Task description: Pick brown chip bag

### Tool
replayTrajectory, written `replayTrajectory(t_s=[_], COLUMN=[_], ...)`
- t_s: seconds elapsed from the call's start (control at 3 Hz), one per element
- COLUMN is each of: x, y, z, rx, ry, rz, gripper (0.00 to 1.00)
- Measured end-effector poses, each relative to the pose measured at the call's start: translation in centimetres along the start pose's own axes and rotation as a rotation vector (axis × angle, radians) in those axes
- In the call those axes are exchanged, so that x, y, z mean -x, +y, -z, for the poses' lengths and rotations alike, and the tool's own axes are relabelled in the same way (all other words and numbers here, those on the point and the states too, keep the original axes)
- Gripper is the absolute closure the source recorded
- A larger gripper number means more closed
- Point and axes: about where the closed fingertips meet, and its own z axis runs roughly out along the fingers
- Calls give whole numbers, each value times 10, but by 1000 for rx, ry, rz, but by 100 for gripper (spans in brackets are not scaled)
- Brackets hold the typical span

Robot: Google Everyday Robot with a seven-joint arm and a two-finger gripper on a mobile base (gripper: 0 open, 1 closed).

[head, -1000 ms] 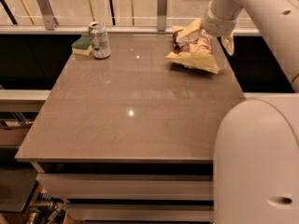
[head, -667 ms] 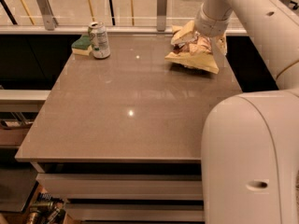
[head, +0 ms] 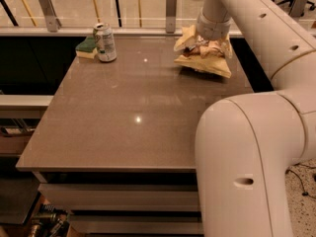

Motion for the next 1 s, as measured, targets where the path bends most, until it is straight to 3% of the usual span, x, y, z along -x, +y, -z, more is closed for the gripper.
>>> replayTrajectory(t_s=[0.33,1.0], x=[-5,-1], y=[-3,-9], z=[-15,-22], rx=[-41,-44], ry=[26,26], rz=[-1,-32], gripper=[0,0])
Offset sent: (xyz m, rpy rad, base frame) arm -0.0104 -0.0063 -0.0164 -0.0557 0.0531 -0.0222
